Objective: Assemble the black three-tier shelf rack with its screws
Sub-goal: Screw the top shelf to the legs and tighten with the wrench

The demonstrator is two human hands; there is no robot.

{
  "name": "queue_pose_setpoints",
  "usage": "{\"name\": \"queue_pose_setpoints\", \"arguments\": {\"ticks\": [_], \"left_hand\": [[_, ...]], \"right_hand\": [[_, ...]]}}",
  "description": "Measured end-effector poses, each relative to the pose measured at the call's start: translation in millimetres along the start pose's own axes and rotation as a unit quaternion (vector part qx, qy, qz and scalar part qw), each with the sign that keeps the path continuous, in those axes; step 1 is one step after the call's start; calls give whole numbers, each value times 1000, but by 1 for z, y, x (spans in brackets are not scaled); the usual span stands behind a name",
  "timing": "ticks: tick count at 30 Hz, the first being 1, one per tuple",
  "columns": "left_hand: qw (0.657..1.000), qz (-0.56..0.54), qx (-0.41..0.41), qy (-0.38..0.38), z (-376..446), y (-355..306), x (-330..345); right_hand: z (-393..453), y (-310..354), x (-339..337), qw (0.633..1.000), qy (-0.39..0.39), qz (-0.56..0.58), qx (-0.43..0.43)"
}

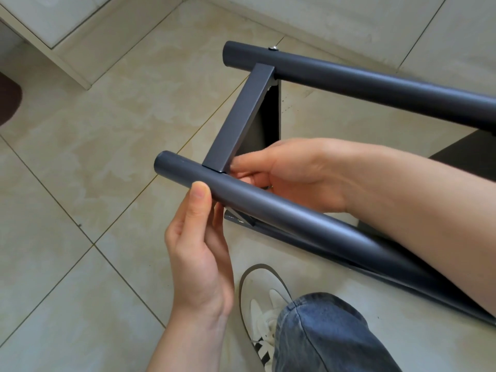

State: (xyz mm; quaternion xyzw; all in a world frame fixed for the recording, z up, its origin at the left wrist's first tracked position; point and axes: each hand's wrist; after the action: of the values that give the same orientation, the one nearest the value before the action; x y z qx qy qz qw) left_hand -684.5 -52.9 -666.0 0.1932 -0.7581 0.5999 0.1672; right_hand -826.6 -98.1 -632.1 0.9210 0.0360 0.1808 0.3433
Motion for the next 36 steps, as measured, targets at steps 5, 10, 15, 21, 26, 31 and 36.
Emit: {"name": "queue_pose_setpoints", "arguments": {"ticks": [5, 10, 15, 21, 26, 31, 36], "left_hand": [[1000, 14, 0, -1, 1, 1, -3], [1000, 20, 6, -2, 2, 3, -5], [1000, 10, 5, -7, 3, 5, -7], [1000, 24, 7, 3, 4, 2, -6], [1000, 10, -19, 15, 4, -5, -9], [1000, 20, -20, 2, -1, -12, -3], [999, 54, -8, -8, -6, -30, 3]], "right_hand": [[-3, 2, -2, 1000, 26, 13, -11], [-2, 2, -4, 999, 39, 9, 10], [2, -1, -2, 999, 28, -4, 26], [-1, 2, -9, 998, -41, 35, -15], [-20, 17, -12, 990, -72, 106, -57], [-34, 27, 4, 986, -114, 102, -67], [-52, 39, 21, 983, -127, 110, -73]]}}
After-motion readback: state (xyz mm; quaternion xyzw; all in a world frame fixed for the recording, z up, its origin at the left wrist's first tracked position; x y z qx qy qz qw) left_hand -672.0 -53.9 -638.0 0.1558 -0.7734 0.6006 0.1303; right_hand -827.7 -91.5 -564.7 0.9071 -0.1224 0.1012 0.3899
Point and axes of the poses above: each hand's wrist, its own z-axis towards the middle knuckle, its own x-axis out of the palm, y = z × x, and after that the axes turned 7 degrees about -z, right-handed
